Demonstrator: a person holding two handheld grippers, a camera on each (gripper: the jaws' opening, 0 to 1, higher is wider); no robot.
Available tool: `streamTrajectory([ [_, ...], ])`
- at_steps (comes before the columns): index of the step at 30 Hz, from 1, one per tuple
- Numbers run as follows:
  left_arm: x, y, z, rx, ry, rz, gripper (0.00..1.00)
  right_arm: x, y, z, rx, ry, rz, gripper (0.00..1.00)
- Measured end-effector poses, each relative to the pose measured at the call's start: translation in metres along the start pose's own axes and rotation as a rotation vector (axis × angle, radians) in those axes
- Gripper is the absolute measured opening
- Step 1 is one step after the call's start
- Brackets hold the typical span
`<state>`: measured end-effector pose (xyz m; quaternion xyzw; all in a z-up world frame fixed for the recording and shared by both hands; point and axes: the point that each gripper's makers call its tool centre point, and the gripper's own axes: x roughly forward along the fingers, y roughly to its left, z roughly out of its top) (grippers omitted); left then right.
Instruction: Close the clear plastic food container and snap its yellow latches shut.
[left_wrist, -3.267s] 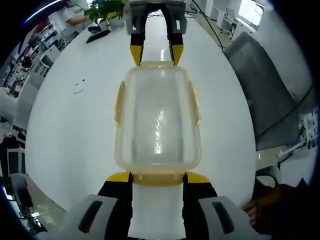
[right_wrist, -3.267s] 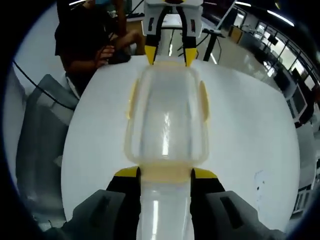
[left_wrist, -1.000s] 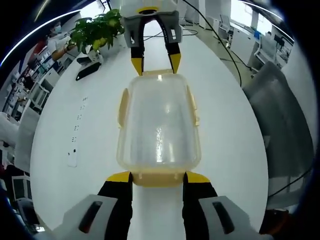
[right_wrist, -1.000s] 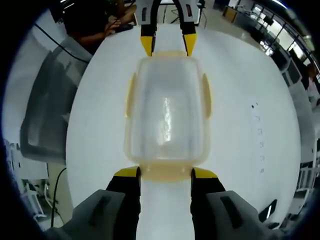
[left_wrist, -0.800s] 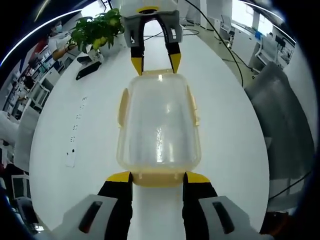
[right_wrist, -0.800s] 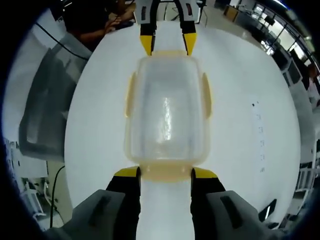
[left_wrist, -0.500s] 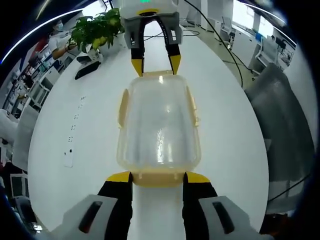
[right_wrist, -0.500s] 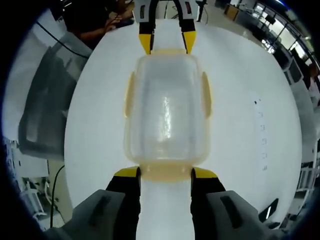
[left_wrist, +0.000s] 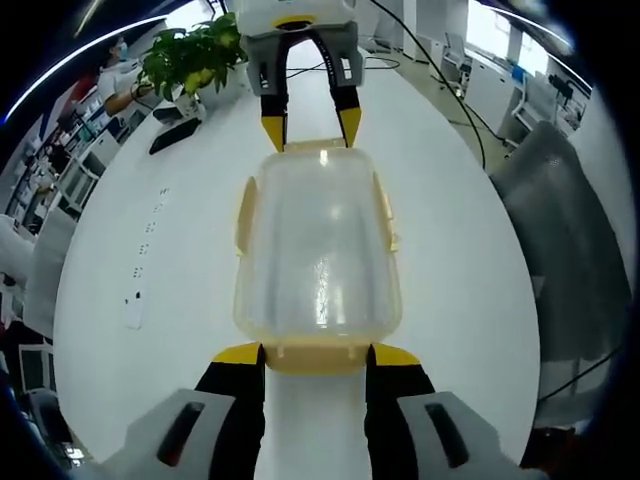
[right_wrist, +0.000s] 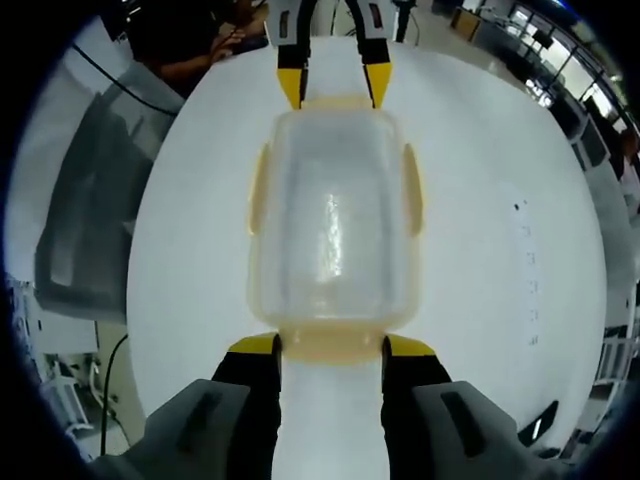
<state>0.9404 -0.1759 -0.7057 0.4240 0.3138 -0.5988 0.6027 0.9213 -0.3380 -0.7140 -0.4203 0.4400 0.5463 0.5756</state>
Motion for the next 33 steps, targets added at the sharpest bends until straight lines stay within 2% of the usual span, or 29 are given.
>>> streamTrajectory([
  [16, 0.007, -0.001, -0.001, 0.005, -0.005, -0.002, 0.33, 0.008, -0.002, -0.004, -0.003, 0.009, 0.002, 0.35],
  [33, 0.01, -0.004, -0.008, -0.005, -0.001, -0.008, 0.33, 0.012, -0.001, 0.001, -0.012, 0.012, 0.009, 0.36],
])
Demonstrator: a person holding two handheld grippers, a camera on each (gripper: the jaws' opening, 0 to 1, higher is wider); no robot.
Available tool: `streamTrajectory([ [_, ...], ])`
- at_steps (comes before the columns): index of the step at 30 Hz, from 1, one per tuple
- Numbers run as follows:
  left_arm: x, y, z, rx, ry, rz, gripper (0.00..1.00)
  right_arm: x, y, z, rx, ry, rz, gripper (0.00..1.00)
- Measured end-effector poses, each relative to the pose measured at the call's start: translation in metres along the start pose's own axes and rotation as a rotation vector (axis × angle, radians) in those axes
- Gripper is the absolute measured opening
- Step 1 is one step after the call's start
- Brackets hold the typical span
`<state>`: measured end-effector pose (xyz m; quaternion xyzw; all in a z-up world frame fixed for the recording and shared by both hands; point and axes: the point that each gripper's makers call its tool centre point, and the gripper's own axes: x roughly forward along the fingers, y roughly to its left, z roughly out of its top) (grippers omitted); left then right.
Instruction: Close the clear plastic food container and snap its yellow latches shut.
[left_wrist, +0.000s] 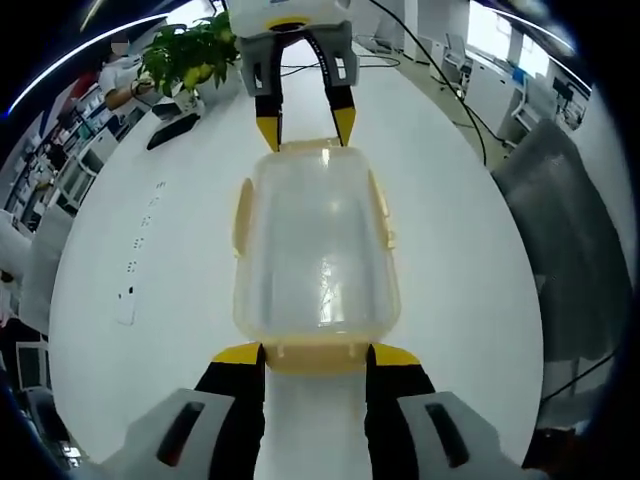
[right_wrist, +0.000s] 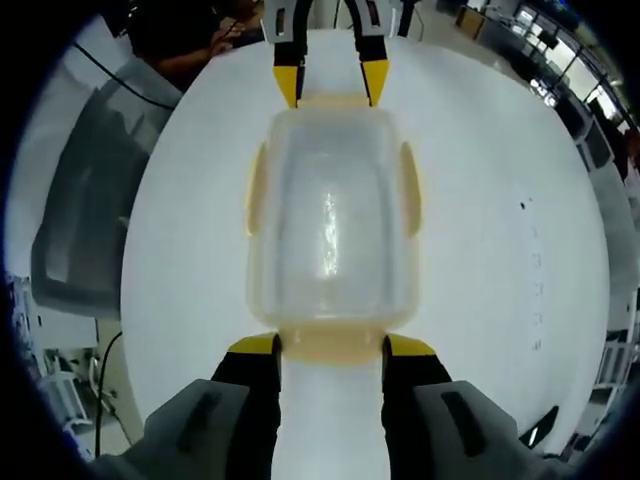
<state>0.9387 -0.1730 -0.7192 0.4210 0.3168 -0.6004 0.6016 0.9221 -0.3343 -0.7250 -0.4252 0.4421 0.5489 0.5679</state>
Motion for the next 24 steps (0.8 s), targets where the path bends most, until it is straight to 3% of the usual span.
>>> streamTrajectory([
  [14, 0.002, 0.003, -0.003, 0.031, 0.008, 0.013, 0.33, 0.001, 0.006, -0.001, 0.034, 0.003, 0.01, 0.37],
  [18, 0.002, 0.002, -0.01, 0.043, 0.038, 0.013, 0.32, 0.002, 0.008, -0.007, 0.056, 0.008, 0.019, 0.36],
  [24, -0.002, 0.004, -0.013, 0.014, 0.031, 0.018, 0.34, 0.0, 0.012, -0.015, 0.072, 0.022, 0.018, 0.37],
])
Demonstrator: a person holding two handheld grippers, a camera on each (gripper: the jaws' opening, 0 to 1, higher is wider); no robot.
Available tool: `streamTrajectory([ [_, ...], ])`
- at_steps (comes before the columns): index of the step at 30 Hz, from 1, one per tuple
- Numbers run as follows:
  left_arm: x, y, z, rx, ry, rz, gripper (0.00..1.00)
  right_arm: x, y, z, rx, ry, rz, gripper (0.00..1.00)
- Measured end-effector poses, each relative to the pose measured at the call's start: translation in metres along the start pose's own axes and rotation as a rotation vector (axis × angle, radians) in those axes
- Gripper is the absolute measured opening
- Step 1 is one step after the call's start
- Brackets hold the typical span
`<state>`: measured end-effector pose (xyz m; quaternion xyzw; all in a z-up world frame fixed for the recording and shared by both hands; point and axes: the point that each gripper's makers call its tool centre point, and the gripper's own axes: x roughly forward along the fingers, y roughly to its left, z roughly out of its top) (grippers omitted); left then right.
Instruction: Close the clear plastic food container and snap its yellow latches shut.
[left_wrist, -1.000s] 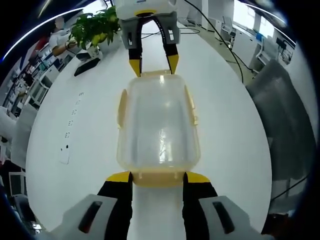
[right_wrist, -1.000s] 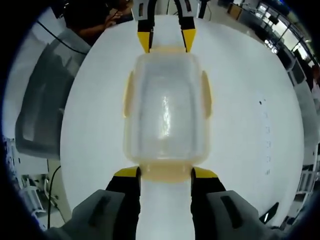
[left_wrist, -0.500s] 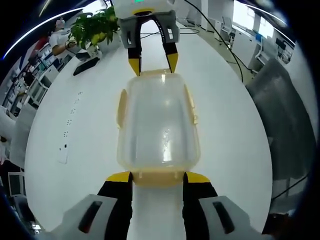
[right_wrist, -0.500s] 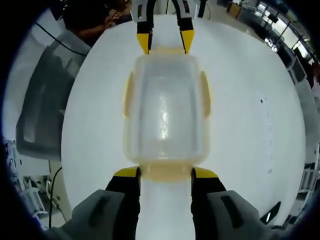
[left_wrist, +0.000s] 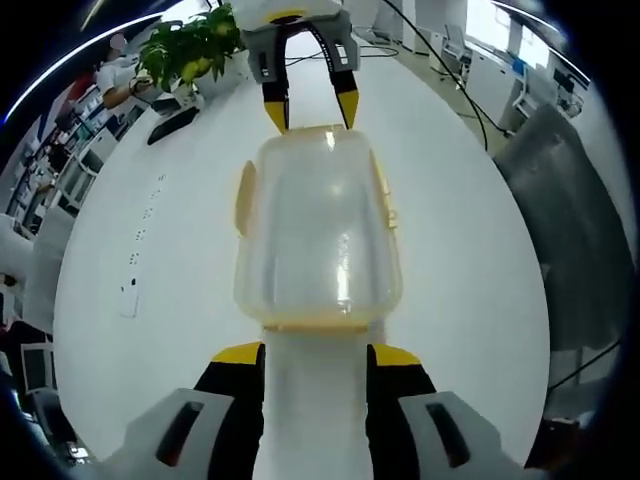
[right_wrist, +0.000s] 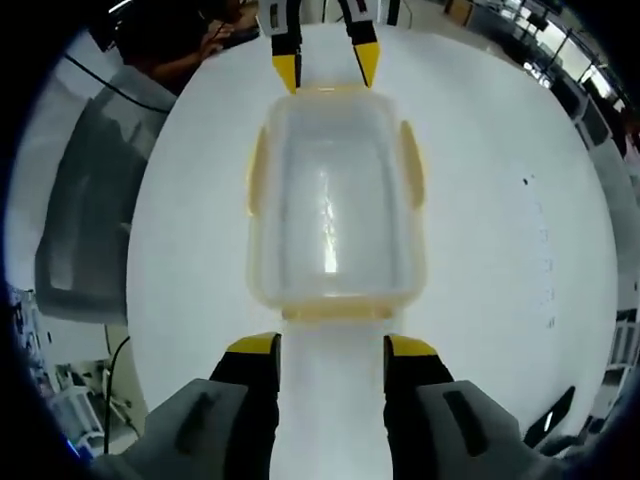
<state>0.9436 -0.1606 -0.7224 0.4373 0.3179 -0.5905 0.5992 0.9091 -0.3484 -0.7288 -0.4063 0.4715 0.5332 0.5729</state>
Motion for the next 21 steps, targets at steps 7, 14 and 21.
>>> streamTrajectory([
  [7, -0.008, 0.002, 0.011, -0.03, -0.025, 0.004, 0.34, -0.01, -0.002, 0.0, 0.03, -0.016, -0.012, 0.36],
  [14, -0.016, -0.001, 0.017, -0.044, -0.032, 0.015, 0.33, -0.017, 0.0, 0.007, 0.081, -0.064, -0.025, 0.36],
  [21, -0.022, 0.004, 0.019, -0.132, -0.035, 0.056, 0.32, -0.023, -0.002, 0.013, 0.15, -0.131, -0.067, 0.34],
])
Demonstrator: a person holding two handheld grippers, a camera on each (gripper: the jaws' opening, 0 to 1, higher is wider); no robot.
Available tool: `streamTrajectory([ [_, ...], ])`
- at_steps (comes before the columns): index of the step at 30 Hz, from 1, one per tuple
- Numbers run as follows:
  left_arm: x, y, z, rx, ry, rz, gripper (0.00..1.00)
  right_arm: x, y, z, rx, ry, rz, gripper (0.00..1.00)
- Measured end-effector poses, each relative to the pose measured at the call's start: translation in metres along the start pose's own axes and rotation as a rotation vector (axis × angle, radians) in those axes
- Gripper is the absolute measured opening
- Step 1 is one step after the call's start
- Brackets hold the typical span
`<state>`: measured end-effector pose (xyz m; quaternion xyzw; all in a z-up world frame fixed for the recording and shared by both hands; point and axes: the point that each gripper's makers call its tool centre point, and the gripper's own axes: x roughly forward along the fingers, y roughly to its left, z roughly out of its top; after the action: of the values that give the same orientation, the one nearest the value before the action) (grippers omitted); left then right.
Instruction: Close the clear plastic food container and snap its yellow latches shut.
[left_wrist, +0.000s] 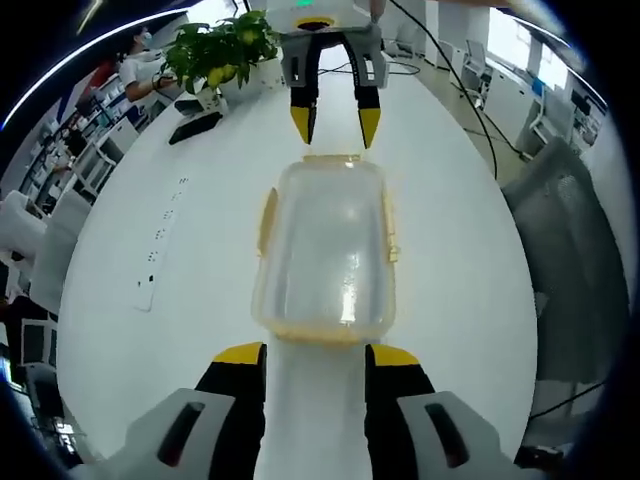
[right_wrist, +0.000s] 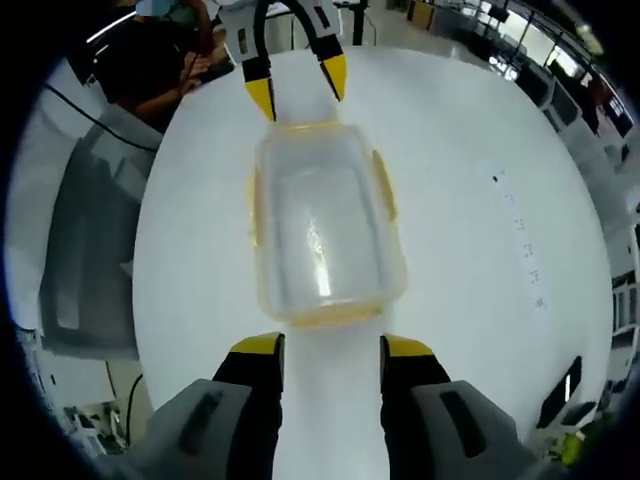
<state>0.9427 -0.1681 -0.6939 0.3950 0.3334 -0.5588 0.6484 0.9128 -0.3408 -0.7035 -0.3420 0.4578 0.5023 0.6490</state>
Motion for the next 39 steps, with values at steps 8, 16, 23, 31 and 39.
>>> streamTrajectory([
  [8, -0.002, 0.004, 0.012, -0.183, -0.06, 0.054, 0.3, -0.002, -0.001, 0.01, 0.102, -0.106, -0.056, 0.32],
  [16, 0.003, -0.003, 0.0, -0.29, -0.054, 0.079, 0.29, 0.001, -0.002, 0.013, 0.173, -0.16, -0.095, 0.31],
  [23, 0.005, -0.005, -0.012, -0.38, -0.051, 0.125, 0.27, 0.002, -0.008, 0.014, 0.27, -0.221, -0.156, 0.28],
  [31, 0.005, -0.006, -0.008, -0.506, -0.111, 0.136, 0.25, 0.008, 0.0, 0.014, 0.357, -0.286, -0.165, 0.27],
  [39, 0.008, -0.006, -0.004, -0.561, -0.131, 0.135, 0.25, 0.011, 0.0, 0.015, 0.483, -0.366, -0.172, 0.24],
])
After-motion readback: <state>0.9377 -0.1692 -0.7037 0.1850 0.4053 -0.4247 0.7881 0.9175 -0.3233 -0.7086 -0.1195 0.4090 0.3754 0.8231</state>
